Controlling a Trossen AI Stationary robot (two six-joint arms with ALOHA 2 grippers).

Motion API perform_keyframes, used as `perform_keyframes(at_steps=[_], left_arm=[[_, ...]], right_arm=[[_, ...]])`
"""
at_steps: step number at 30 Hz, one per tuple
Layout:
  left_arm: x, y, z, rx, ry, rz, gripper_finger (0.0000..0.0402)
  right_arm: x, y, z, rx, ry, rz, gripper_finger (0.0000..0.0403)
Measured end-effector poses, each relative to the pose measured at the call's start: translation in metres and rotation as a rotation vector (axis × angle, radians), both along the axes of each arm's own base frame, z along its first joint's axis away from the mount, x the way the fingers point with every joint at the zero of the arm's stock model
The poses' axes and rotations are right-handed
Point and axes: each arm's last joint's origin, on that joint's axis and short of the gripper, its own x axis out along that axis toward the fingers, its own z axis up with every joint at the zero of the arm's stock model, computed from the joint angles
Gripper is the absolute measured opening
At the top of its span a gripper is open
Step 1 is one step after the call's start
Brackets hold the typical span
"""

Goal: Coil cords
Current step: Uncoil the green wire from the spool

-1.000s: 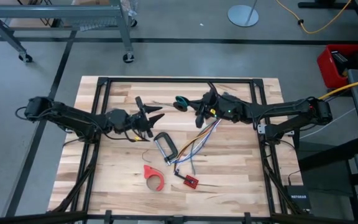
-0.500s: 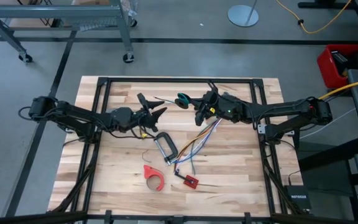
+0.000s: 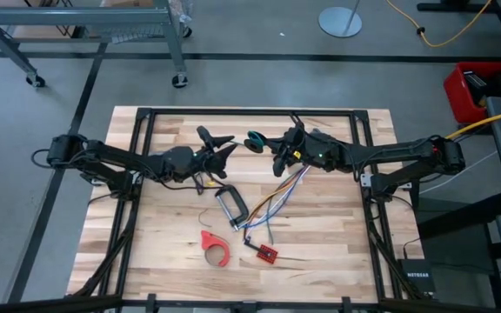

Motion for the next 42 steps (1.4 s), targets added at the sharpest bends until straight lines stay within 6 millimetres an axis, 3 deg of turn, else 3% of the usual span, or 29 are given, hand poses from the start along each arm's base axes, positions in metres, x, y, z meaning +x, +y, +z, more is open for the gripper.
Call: perform_keyframes(at_steps=[9, 15, 24, 30, 37, 42], left_arm=[[0.000, 0.000, -0.001, -0.104, -0.075, 0.014, 0.0008], [0.000, -0.001, -0.006, -0.248, -0.132, 0.002, 0.0004], [0.003, -0.011, -0.007, -0.514, -0.228, -0.190, 0.0002], [0.011, -0.023, 0.005, -0.645, -0.266, -0.369, 0.0002], [0.024, -0.034, 0.025, -0.552, -0.270, -0.418, 0.0001], [0.015, -0.033, 0.045, -0.355, -0.323, -0.150, 0.0001]], right_arm=[[0.000, 0.000, 0.000, -0.001, -0.003, 0.000, 0.0000], [0.000, -0.002, 0.003, -0.041, -0.019, -0.044, 0.0000], [0.006, -0.003, 0.009, -0.140, -0.082, -0.086, 0.0000], [0.020, -0.006, 0.002, -0.203, -0.122, -0.127, 0.0000], [0.029, -0.009, -0.008, -0.221, -0.053, -0.149, 0.0000], [0.026, -0.008, -0.006, -0.215, -0.029, -0.118, 0.0000]])
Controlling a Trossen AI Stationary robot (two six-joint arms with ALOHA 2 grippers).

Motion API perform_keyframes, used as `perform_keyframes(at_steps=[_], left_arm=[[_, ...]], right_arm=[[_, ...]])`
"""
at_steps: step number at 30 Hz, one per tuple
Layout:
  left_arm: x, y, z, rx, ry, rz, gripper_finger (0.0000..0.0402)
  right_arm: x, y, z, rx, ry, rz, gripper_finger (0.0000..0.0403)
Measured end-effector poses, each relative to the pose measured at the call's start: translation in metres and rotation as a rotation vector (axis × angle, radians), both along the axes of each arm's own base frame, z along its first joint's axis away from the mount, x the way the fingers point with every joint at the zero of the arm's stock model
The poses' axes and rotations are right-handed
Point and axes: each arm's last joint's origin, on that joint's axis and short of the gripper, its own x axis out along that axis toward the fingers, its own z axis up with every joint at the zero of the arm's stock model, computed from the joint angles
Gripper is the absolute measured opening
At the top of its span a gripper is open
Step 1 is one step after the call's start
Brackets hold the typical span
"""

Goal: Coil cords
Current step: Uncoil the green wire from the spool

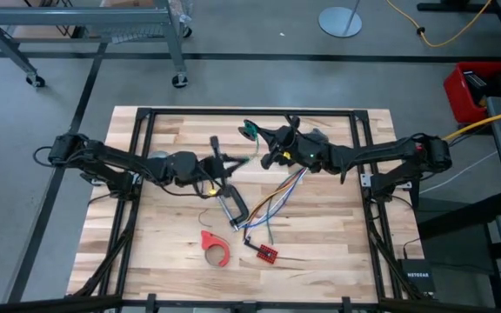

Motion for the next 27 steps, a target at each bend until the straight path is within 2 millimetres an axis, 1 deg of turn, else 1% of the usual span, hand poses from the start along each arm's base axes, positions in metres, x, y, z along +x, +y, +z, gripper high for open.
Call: perform_keyframes(at_steps=[5, 9, 13, 17, 20, 24, 27], left_arm=[[-0.015, 0.001, 0.009, 0.066, 0.054, 0.299, 0.0001], [-0.026, 0.004, 0.007, 0.077, 0.141, 0.505, 0.0000], [-0.029, 0.005, -0.005, 0.050, 0.209, 0.532, 0.0000], [-0.030, 0.004, -0.021, -0.088, 0.240, 0.401, 0.0000], [-0.029, 0.000, -0.027, -0.234, 0.245, 0.236, 0.0000], [-0.023, -0.007, -0.026, -0.374, 0.230, -0.016, 0.0000], [-0.019, -0.014, -0.018, -0.412, 0.180, -0.195, 0.0000]], right_arm=[[-0.007, 0.001, 0.010, 0.005, -0.017, 0.029, 0.0000], [-0.015, 0.003, 0.022, 0.005, -0.062, 0.073, 0.0000], [-0.022, 0.004, 0.032, -0.001, -0.109, 0.072, 0.0000], [-0.025, 0.003, 0.044, -0.038, -0.202, 0.061, 0.0000], [-0.026, 0.002, 0.049, -0.075, -0.233, 0.001, 0.0000], [-0.028, -0.001, 0.046, -0.112, -0.167, -0.127, 0.0000], [-0.028, -0.002, 0.040, -0.119, -0.094, -0.166, 0.0000]])
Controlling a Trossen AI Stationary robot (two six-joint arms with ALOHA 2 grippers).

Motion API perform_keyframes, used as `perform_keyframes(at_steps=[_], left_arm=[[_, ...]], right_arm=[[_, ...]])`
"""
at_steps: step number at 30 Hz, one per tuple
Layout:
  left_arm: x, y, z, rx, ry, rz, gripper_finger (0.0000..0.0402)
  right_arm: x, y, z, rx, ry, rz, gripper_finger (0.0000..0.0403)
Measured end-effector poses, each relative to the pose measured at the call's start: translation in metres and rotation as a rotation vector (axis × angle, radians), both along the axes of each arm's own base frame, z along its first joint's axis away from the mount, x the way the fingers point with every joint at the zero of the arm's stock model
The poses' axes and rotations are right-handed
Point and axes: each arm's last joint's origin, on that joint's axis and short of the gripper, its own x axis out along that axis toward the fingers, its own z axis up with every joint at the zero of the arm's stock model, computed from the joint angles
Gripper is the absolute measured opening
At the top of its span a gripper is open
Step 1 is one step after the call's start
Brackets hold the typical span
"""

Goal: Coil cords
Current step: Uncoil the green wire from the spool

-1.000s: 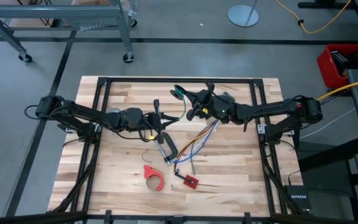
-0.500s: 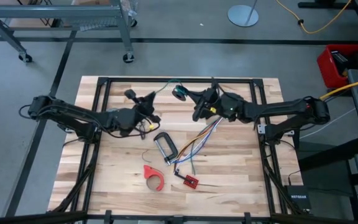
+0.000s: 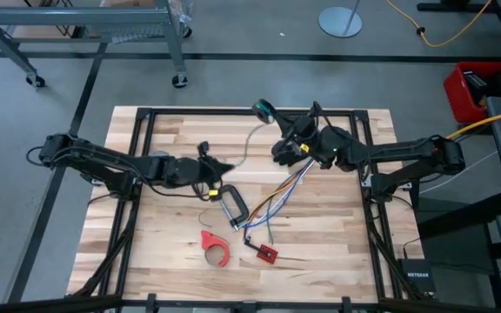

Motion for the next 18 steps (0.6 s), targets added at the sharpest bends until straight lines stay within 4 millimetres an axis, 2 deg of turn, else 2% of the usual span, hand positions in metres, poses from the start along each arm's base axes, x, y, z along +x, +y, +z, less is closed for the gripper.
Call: perform_keyframes(at_steps=[4, 7, 11, 18], left_arm=[[0.003, -0.008, 0.012, 0.047, -0.114, -0.077, 0.0000], [0.002, -0.010, 0.023, 0.123, -0.188, -0.057, 0.0000], [-0.005, -0.009, 0.034, 0.229, -0.227, 0.087, 0.0000], [-0.026, -0.006, 0.052, 0.354, -0.198, 0.396, 0.0000]], right_arm=[[-0.001, -0.001, -0.013, 0.012, 0.142, -0.053, 0.0000], [-0.002, -0.001, -0.023, 0.024, 0.249, -0.069, 0.0000], [-0.005, -0.001, -0.035, 0.057, 0.364, -0.073, 0.0000], [-0.012, 0.001, -0.055, 0.190, 0.496, -0.032, 0.0000]])
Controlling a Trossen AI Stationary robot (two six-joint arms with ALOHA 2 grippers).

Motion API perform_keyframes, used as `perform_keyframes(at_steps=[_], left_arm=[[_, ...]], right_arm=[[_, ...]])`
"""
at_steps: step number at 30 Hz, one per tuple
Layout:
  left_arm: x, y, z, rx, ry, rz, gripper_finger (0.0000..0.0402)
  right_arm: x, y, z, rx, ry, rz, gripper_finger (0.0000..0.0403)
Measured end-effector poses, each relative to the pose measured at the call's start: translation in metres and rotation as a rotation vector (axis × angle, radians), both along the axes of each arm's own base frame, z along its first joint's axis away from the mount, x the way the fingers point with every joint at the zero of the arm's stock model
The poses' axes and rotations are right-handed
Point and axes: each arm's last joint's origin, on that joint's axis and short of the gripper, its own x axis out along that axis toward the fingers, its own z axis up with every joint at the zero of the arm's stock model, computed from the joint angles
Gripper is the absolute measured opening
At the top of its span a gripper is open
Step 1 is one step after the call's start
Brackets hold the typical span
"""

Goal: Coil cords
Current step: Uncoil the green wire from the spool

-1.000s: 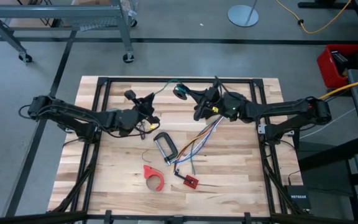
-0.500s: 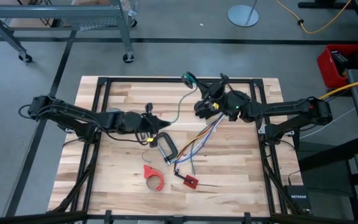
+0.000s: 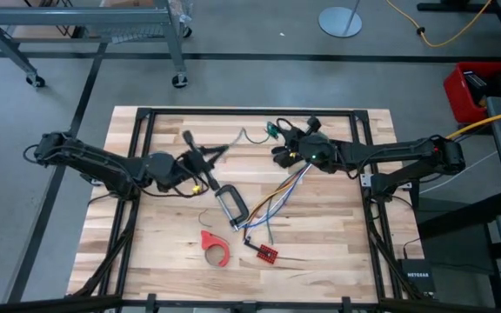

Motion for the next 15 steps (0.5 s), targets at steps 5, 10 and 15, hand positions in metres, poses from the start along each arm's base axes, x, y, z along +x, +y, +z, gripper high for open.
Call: perform_keyframes(at_steps=[5, 10, 15], left_arm=[[-0.014, 0.005, -0.003, 0.045, 0.129, 0.272, 0.0000], [-0.021, 0.008, -0.023, 0.045, 0.243, 0.402, 0.0000], [-0.029, 0.010, -0.043, -0.076, 0.243, 0.379, 0.0000]], right_arm=[[0.004, 0.005, -0.001, 0.157, -0.062, 0.149, 0.0000], [0.014, 0.010, 0.016, 0.208, -0.256, 0.344, 0.0000], [0.019, 0.010, 0.037, 0.130, -0.450, 0.420, 0.0000]])
